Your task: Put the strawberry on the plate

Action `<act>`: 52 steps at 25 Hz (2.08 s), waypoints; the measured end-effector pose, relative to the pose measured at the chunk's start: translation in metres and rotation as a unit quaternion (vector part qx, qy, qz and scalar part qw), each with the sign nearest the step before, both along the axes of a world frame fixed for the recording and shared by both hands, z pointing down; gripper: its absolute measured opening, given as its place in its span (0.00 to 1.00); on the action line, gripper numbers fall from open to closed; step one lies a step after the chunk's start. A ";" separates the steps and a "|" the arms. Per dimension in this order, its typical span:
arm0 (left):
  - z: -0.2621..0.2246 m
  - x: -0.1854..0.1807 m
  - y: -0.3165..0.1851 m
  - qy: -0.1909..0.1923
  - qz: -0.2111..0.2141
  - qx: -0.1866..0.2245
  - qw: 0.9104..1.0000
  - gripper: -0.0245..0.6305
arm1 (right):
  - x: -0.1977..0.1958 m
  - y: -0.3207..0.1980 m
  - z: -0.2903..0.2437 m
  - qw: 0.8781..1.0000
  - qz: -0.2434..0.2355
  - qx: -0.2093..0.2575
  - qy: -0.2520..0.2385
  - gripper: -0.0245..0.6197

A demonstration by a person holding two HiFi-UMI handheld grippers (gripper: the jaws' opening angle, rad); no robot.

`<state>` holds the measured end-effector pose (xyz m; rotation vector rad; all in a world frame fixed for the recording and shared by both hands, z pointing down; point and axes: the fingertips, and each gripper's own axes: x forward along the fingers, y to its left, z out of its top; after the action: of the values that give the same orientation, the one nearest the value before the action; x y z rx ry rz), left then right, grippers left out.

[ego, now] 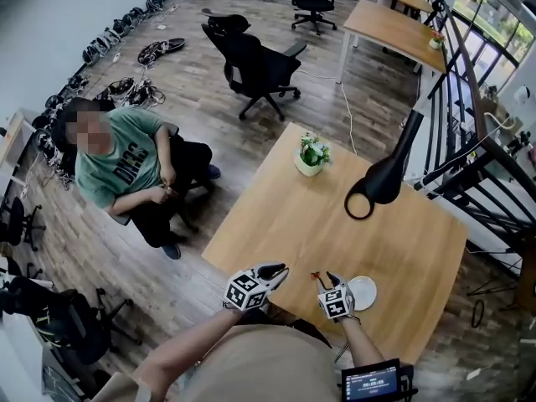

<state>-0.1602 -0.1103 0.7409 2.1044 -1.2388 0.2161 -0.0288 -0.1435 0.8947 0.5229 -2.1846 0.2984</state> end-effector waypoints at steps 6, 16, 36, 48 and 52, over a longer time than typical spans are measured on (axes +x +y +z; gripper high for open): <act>0.007 -0.004 0.003 -0.002 -0.009 -0.002 1.000 0.13 | -0.013 0.010 0.061 0.996 -0.052 -0.010 0.065 0.23; 0.006 -0.021 0.024 -0.008 -0.030 -0.005 0.999 0.13 | -0.023 0.001 0.109 0.993 -0.058 -0.005 0.106 0.28; -0.023 -0.031 0.044 0.023 0.017 0.036 0.999 0.13 | -0.025 0.031 -0.020 0.991 0.128 0.023 -0.041 0.25; -0.068 -0.017 0.020 0.049 0.056 0.089 0.993 0.13 | -0.001 0.024 -0.169 0.959 0.202 0.123 -0.153 0.25; -0.081 -0.007 0.010 0.062 0.060 0.103 0.991 0.13 | 0.012 0.017 -0.207 0.949 0.214 0.157 -0.172 0.25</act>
<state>-0.1669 -0.1006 0.6602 2.3345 -1.1021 0.0105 -0.0173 -0.1268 0.6879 1.2081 -2.4550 0.2888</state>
